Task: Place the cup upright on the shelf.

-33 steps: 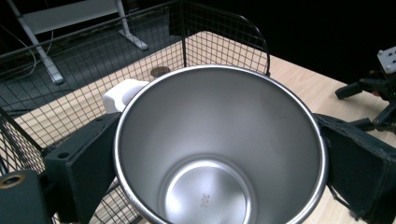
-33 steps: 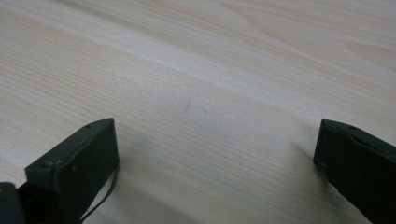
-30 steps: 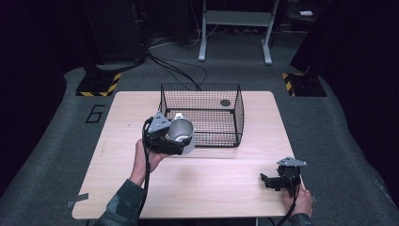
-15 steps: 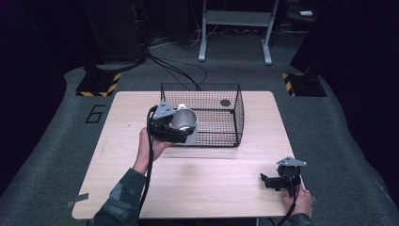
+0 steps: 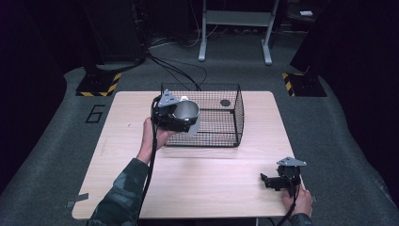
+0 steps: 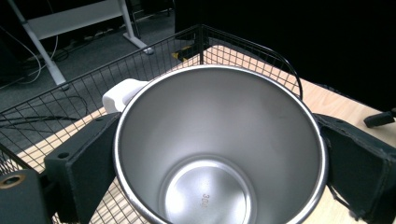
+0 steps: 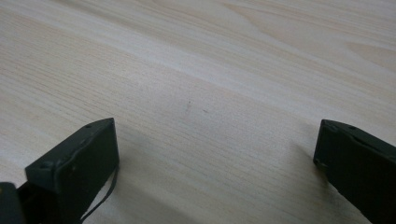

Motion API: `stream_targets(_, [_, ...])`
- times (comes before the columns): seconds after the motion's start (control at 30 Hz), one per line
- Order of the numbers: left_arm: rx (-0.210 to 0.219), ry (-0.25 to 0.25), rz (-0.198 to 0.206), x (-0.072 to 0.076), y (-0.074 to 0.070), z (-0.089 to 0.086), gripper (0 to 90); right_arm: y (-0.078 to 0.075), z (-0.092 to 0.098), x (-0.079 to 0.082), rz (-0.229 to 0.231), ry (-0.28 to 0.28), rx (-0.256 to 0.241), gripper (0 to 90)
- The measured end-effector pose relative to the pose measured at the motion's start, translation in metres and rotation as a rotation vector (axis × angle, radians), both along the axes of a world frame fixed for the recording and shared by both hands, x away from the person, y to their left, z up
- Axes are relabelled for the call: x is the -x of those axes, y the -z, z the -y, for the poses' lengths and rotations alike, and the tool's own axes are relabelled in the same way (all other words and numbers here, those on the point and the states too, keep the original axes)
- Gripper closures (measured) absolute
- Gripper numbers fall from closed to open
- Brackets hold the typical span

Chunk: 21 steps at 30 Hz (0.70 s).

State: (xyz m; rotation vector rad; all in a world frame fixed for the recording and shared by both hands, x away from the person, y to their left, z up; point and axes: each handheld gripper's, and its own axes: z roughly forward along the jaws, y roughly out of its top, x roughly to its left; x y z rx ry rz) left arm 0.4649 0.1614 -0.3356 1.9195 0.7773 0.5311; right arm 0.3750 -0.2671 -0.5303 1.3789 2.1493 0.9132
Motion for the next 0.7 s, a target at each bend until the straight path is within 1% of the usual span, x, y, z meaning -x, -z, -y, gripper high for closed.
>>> stream_targets(0.03, [0.000, 0.002, -0.005, -0.002, -0.001, 0.000, 6.3, 0.000, 0.000, 0.000, 0.000, 0.000, 0.000, 0.0])
stream_targets(0.23, [-0.006, -0.003, 0.005, -0.010, -0.004, 0.005, 6.3, 0.000, 0.000, 0.000, 0.000, 0.000, 0.000, 0.0])
stream_targets(0.33, [-0.012, -0.002, 0.003, -0.018, -0.006, 0.009, 6.3, 0.000, 0.000, 0.000, 0.000, 0.000, 0.000, 0.0])
stream_targets(0.37, [-0.008, -0.002, 0.000, -0.019, -0.005, 0.010, 6.3, 0.000, 0.000, 0.000, 0.000, 0.000, 0.000, 0.0])
stream_targets(0.5, [-0.013, -0.003, -0.002, -0.027, -0.005, 0.015, 6.3, 0.000, 0.000, 0.000, 0.000, 0.000, 0.000, 0.0])
stream_targets(0.6, [-0.010, -0.002, -0.013, -0.033, -0.004, 0.017, 6.3, 0.000, 0.000, 0.000, 0.000, 0.000, 0.000, 0.0])
stream_targets(0.7, [-0.018, -0.002, -0.019, -0.039, -0.002, 0.019, 6.3, 0.000, 0.000, 0.000, 0.000, 0.000, 0.000, 0.0])
